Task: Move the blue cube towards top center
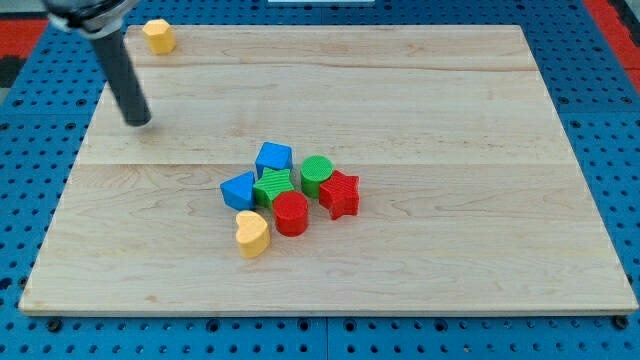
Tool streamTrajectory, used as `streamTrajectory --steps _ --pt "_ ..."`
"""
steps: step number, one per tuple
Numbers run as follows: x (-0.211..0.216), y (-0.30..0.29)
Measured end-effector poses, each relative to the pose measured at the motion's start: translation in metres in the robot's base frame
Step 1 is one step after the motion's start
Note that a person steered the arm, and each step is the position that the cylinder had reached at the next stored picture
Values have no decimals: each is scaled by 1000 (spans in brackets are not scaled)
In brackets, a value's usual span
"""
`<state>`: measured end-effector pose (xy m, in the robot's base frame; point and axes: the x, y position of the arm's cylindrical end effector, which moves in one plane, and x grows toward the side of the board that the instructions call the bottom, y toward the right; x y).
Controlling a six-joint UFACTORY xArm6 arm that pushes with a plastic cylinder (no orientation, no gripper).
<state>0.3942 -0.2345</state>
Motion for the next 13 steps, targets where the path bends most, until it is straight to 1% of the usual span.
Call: streamTrajectory --steps 1,2,3,4,6,7,8,9,11,13 --pt "70 17" --pt "121 61" --pt "118 126" --pt "113 161" --pt "82 193" --pt "48 202" --pt "44 160" --pt "44 133" --pt "44 136" --pt "28 148"
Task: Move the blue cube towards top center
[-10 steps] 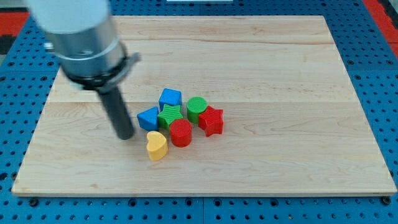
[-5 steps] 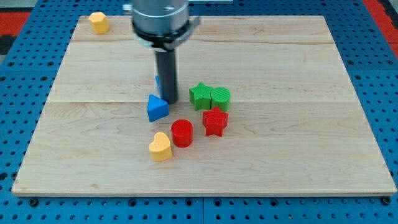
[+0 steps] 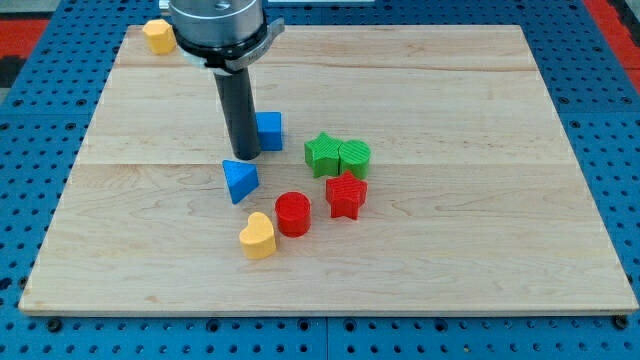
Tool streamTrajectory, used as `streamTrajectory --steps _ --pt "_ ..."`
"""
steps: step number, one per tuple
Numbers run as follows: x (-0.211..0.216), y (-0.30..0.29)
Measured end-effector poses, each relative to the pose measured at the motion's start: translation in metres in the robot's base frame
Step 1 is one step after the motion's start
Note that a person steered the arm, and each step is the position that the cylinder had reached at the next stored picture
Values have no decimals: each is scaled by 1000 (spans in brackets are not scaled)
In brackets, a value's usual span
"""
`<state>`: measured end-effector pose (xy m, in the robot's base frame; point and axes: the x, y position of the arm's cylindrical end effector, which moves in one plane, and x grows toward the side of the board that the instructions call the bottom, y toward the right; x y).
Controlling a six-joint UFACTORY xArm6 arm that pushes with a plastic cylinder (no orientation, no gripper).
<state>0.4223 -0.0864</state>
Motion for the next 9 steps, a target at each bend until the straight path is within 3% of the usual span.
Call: streamTrajectory --steps 2,4,6,7,9 --pt "-35 22" --pt "-108 50" --pt "-166 34" --pt "-177 -5" --pt "-182 63"
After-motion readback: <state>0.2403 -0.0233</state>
